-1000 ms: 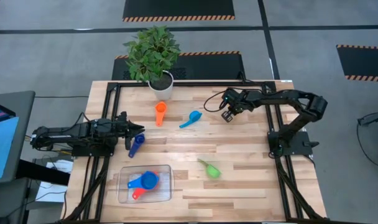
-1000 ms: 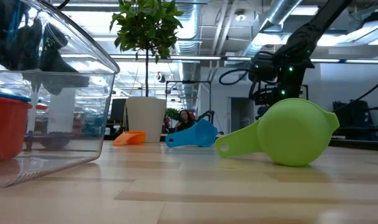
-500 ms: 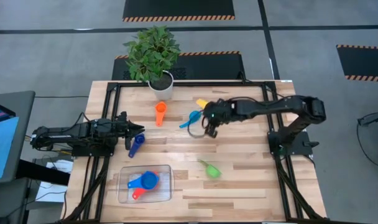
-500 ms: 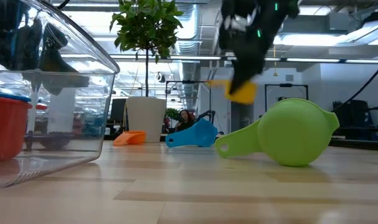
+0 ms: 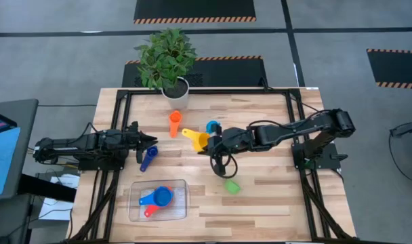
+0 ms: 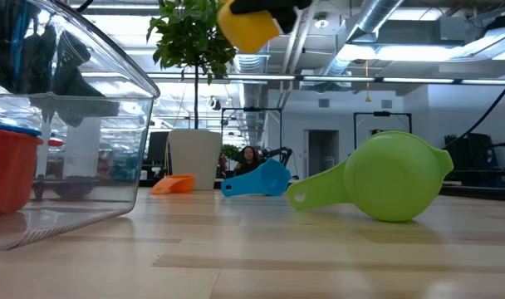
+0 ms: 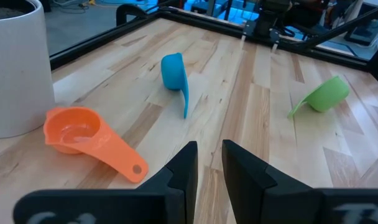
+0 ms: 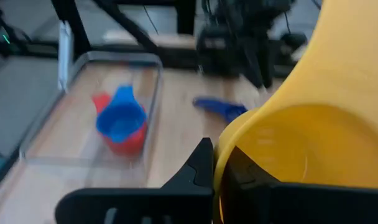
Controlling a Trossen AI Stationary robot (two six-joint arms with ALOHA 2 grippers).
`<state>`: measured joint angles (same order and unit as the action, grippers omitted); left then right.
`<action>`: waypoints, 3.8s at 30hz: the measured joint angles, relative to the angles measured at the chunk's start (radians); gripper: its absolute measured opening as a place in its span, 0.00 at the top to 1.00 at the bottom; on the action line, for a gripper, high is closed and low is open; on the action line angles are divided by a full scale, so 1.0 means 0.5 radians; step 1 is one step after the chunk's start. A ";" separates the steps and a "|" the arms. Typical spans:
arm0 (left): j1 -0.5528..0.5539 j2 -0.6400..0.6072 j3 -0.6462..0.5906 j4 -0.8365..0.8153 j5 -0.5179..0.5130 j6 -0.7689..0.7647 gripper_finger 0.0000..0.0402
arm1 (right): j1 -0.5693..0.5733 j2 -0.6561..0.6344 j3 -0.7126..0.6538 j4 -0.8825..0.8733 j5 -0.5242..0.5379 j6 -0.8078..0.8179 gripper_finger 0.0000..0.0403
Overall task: Nest measuring cups in basket
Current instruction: Stack the yellow measuring cup on top of the blue measuring cup
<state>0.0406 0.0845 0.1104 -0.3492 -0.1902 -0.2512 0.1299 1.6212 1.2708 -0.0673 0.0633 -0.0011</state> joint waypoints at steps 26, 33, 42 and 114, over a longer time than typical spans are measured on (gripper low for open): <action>0.001 0.000 -0.001 -0.003 -0.020 0.069 0.85 | -0.034 0.763 0.579 0.397 -0.920 -0.014 0.97; 0.000 0.000 -0.001 -0.005 -0.081 0.081 0.85 | 0.065 0.763 0.579 0.293 -0.918 -0.025 0.97; 0.000 0.000 -0.001 0.002 -0.085 0.050 0.85 | 0.120 0.763 0.579 0.367 -0.915 -0.068 0.97; 0.001 0.002 0.000 0.004 -0.090 0.094 0.85 | 0.239 1.670 1.704 -0.330 -0.746 -0.136 0.97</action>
<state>0.0410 0.0853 0.1104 -0.3470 -0.2352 -0.2043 0.2497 2.4561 2.1229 -0.2321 -0.3095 -0.0692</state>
